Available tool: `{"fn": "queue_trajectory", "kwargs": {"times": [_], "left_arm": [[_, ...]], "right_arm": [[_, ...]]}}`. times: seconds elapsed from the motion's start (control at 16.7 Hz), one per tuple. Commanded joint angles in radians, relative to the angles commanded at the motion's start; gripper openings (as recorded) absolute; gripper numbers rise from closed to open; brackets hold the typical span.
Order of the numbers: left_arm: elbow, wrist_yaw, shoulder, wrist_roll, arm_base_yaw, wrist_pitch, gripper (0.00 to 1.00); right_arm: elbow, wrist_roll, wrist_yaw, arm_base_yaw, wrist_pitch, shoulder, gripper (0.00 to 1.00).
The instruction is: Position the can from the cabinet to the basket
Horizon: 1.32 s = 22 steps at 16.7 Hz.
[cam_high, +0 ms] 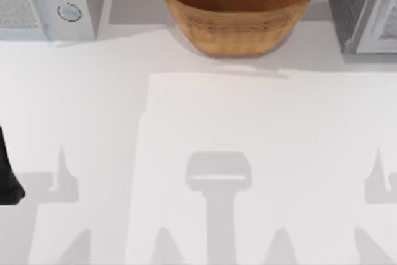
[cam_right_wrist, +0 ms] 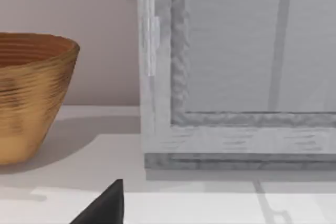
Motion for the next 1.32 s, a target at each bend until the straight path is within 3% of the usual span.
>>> {"fn": "queue_trajectory", "kwargs": {"times": [0.24, 0.48, 1.32], "left_arm": [[0.0, 0.0, 0.0, 0.0, 0.0, 0.0, 1.0], [0.0, 0.0, 0.0, 0.0, 0.0, 0.0, 1.0], [0.0, 0.0, 0.0, 0.0, 0.0, 0.0, 1.0]], "right_arm": [[0.032, 0.001, 0.006, 0.002, -0.007, 0.026, 1.0], [0.22, 0.003, 0.031, 0.022, -0.053, 0.178, 1.0], [1.444, 0.013, 0.164, 0.155, -0.348, 1.108, 1.0]]}}
